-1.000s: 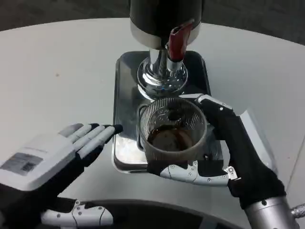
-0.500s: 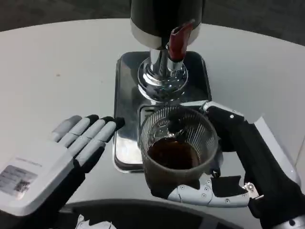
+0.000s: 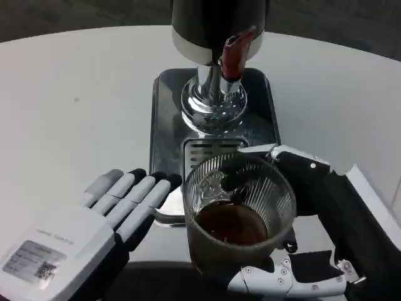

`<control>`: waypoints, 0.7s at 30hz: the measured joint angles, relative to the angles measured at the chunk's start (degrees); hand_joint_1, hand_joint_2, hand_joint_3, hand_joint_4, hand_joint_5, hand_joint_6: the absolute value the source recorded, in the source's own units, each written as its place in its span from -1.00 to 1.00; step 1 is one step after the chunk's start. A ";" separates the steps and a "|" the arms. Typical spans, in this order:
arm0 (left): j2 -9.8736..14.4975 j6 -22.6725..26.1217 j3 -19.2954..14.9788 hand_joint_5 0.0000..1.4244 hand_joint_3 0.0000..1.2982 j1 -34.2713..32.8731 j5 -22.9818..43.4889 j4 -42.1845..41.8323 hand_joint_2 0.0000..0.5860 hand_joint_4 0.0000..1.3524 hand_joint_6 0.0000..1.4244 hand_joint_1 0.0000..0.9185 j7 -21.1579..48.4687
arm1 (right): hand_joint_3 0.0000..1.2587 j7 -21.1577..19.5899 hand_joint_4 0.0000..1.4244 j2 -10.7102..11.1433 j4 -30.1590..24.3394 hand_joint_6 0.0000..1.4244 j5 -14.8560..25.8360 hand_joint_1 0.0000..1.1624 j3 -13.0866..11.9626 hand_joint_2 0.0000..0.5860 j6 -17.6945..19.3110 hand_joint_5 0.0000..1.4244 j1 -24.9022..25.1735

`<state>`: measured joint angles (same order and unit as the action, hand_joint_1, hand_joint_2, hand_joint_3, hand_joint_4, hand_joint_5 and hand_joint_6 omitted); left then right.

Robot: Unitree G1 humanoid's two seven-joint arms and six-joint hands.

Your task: Grasp the cup under the faucet to collect the drink, then remove the cup.

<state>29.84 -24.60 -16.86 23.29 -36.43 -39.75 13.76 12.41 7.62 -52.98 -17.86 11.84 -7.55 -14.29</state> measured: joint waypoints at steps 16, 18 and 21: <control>-0.90 1.87 1.18 -1.00 -1.00 -1.36 -1.43 -0.69 -0.85 -1.00 -1.00 -1.00 0.07 | 0.08 0.22 0.21 0.45 -1.19 0.84 0.98 0.91 -1.19 -0.59 -0.31 0.32 -2.57; -0.90 2.25 1.48 -1.00 -1.00 -1.41 -1.70 -0.69 -0.86 -1.00 -1.00 -1.00 0.25 | 0.09 0.11 0.21 0.44 -1.18 0.84 0.98 0.91 -1.11 -0.59 -0.29 0.32 -2.58; -0.91 2.61 1.92 -1.00 -1.00 -1.44 -1.90 -0.69 -0.86 -1.00 -1.00 -1.00 0.41 | 0.09 -0.20 0.21 0.33 -1.18 0.84 0.97 0.91 -0.85 -0.59 -0.28 0.32 -2.54</control>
<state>28.94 -21.98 -14.94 21.85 -38.34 -40.44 14.16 12.21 7.95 -54.16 -16.88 10.99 -7.83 -16.83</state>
